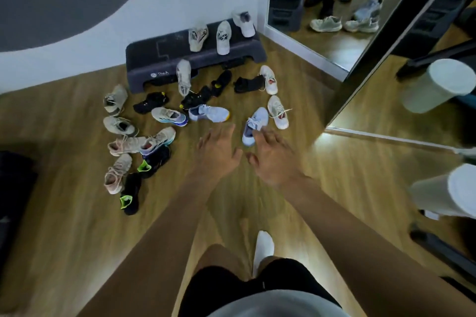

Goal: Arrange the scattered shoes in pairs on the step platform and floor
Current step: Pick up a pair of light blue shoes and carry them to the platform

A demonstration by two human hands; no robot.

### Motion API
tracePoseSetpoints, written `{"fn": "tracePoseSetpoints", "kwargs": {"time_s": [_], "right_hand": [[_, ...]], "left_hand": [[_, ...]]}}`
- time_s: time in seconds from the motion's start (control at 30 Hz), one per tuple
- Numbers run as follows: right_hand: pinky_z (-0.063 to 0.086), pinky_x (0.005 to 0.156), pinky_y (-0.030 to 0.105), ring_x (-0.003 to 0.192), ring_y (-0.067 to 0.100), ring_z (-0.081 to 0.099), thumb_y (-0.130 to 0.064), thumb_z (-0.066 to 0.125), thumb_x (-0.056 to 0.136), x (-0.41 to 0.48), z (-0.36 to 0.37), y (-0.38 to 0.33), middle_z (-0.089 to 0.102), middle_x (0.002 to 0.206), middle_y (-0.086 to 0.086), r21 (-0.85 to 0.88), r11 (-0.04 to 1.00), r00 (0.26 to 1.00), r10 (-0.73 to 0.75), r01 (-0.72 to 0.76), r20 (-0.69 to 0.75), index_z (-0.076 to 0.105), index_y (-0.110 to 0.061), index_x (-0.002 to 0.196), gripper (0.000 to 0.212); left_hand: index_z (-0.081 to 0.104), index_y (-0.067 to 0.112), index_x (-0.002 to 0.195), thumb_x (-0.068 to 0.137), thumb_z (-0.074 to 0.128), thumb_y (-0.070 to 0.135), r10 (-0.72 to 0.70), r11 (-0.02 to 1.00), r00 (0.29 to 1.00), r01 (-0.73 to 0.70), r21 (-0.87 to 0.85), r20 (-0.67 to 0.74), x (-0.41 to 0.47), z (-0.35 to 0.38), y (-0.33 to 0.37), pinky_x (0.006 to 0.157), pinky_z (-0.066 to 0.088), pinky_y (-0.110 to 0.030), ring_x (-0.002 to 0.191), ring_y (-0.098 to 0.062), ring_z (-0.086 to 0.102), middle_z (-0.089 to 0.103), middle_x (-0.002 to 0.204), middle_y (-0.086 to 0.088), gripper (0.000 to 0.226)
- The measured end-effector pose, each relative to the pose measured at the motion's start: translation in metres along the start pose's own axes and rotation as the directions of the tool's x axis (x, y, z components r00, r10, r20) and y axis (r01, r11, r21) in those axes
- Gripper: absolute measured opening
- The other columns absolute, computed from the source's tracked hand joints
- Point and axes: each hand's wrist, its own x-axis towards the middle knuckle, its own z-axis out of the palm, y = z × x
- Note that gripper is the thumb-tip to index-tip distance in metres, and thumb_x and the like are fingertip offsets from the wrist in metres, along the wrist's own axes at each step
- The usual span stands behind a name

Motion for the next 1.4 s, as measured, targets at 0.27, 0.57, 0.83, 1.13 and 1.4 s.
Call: {"fn": "tracePoseSetpoints", "kwargs": {"time_s": [0.27,0.57,0.83,1.13,1.4], "right_hand": [[0.032,0.109,0.045,0.138,0.029,0.031,-0.036,0.048,0.093,0.108,0.021,0.002,0.037,0.147,0.013,0.070,0.993,0.991,0.084,-0.091,0.106,0.035,-0.011,0.140,0.055],[0.034,0.107,0.035,0.131,0.029,0.041,-0.031,0.050,0.093,0.240,0.076,0.009,0.046,0.141,0.012,0.201,0.909,0.926,0.333,-0.366,0.180,0.034,-0.010,0.143,0.057],[0.042,0.093,0.036,0.115,0.032,0.054,-0.025,0.045,0.095,0.369,0.180,0.042,0.057,0.127,0.016,0.357,0.797,0.872,0.461,-0.488,0.164,0.046,-0.009,0.135,0.043],[0.043,0.090,0.039,0.115,0.035,0.054,-0.026,0.050,0.092,0.484,0.371,0.086,0.056,0.124,0.018,0.314,0.747,0.810,0.538,-0.586,0.233,0.046,-0.004,0.128,0.043],[0.037,0.079,0.031,0.110,0.036,0.056,-0.039,0.034,0.098,0.614,0.504,0.022,0.061,0.117,0.020,0.539,0.484,0.714,0.582,-0.689,0.390,0.057,-0.001,0.109,0.046]], "left_hand": [[0.029,0.011,0.147,0.091,0.050,0.034,-0.005,0.997,0.997,0.011,-0.072,0.080,0.103,0.016,-0.039,0.114,0.022,-0.043,0.139,-0.029,0.030,0.034,0.150,-0.015,0.064],[0.040,0.004,0.137,0.085,0.048,0.028,0.105,0.959,0.955,-0.024,-0.283,0.278,0.262,0.053,-0.078,0.106,0.035,-0.044,0.127,-0.036,0.042,0.044,0.137,-0.018,0.058],[0.034,0.011,0.143,0.091,0.050,0.021,0.107,0.963,0.920,-0.001,-0.270,0.377,0.392,0.155,-0.130,0.106,0.032,-0.035,0.131,-0.030,0.040,0.041,0.143,-0.014,0.055],[0.033,0.014,0.143,0.090,0.051,0.027,0.057,0.980,0.868,0.046,-0.194,0.493,0.511,0.317,-0.228,0.105,0.036,-0.040,0.129,-0.031,0.042,0.043,0.139,-0.015,0.057],[0.027,0.015,0.146,0.093,0.051,0.025,0.038,0.998,0.875,-0.061,0.032,0.482,0.610,0.379,-0.377,0.108,0.031,-0.042,0.133,-0.031,0.036,0.038,0.145,-0.012,0.059]]}}
